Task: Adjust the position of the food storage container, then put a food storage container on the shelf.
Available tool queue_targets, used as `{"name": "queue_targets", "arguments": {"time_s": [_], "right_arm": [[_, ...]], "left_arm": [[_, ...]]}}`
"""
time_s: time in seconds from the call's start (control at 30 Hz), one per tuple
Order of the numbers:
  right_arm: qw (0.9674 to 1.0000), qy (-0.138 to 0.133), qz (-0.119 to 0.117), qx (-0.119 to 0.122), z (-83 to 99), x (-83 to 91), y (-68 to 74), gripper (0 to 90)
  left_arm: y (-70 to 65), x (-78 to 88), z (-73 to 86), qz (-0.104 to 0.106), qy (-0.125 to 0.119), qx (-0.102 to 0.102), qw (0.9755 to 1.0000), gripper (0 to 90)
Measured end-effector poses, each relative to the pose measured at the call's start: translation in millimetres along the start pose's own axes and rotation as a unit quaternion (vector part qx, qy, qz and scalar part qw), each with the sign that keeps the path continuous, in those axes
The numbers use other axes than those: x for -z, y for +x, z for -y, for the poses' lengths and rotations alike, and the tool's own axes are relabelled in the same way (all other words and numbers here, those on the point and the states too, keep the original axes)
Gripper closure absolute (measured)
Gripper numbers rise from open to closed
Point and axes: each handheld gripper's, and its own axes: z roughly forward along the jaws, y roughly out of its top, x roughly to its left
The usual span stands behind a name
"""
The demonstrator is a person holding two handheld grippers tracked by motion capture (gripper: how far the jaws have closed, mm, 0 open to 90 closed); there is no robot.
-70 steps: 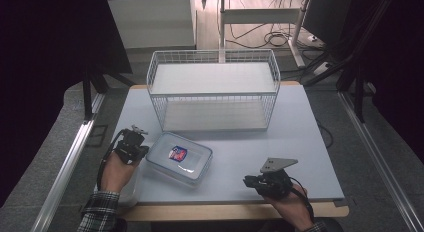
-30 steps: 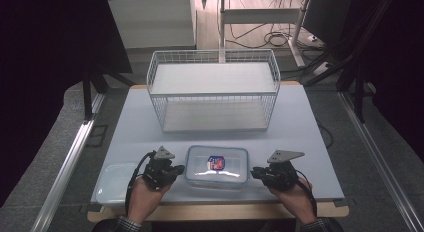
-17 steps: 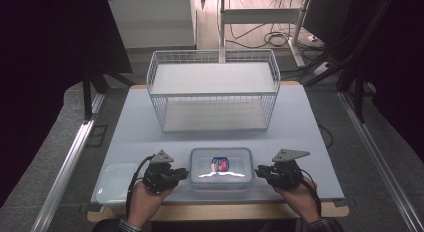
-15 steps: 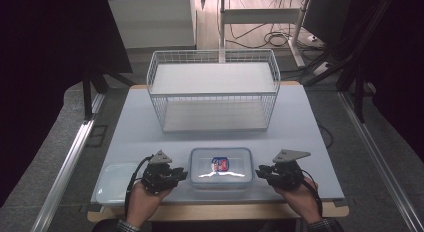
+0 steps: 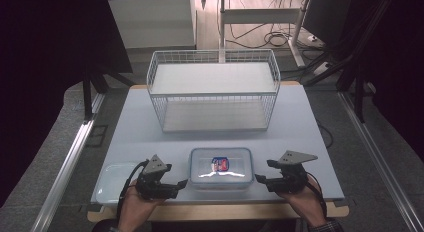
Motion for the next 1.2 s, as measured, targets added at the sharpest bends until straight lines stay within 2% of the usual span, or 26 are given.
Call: {"name": "queue_targets", "arguments": {"time_s": [0.13, 0.27, 0.43, 0.53, 0.63, 0.7, 0.77, 0.9, 0.97, 1.03, 1.2], "right_arm": [[1.0000, 0.001, 0.004, -0.004, 0.6, -1.5, -0.6, 23.0], [0.9999, -0.004, 0.005, -0.009, 0.4, -1.2, -2.0, 18.8], [0.9999, -0.006, 0.002, -0.010, -1.1, -2.8, -1.4, 14.4], [0.9999, -0.005, 0.000, -0.010, -2.6, -4.3, -0.2, 12.5], [0.9998, -0.003, -0.004, -0.018, -4.9, -6.3, 0.7, 9.7], [0.9996, -0.002, -0.007, -0.026, -7.0, -7.3, 1.3, 7.6], [0.9994, 0.000, -0.014, -0.031, -9.1, -7.7, 2.4, 5.3], [0.9992, 0.006, -0.025, -0.030, -12.7, -10.6, 6.9, 4.3], [0.9990, 0.018, -0.030, -0.027, -14.8, -14.0, 8.9, 4.9], [0.9988, 0.029, -0.031, -0.023, -17.6, -17.3, 10.0, 6.0], [0.9969, 0.044, -0.050, -0.042, -24.0, -25.0, 5.9, 10.2]], "left_arm": [[2.3, -0.6, 0.3, 0.002, -0.004, 0.007, 1.0000, 17.6], [1.6, -0.7, -1.2, -0.001, -0.009, 0.004, 1.0000, 14.9], [1.3, -2.2, -2.8, -0.006, -0.016, -0.005, 0.9998, 12.5], [2.0, -3.1, -4.8, -0.008, -0.019, -0.018, 0.9996, 10.8], [2.1, -5.2, -9.0, -0.010, -0.011, -0.030, 0.9994, 7.8], [2.0, -6.8, -12.7, -0.012, 0.002, -0.025, 0.9996, 8.0], [2.5, -8.1, -16.3, -0.004, 0.009, -0.015, 0.9998, 8.1], [2.7, -11.8, -22.3, 0.007, 0.020, -0.006, 0.9998, 7.4], [3.9, -14.7, -25.0, 0.016, 0.026, -0.003, 0.9995, 5.6], [4.6, -16.7, -27.6, 0.023, 0.025, 0.004, 0.9994, 9.1], [6.1, -23.6, -32.8, 0.040, 0.037, 0.016, 0.9984, 13.1]]}}
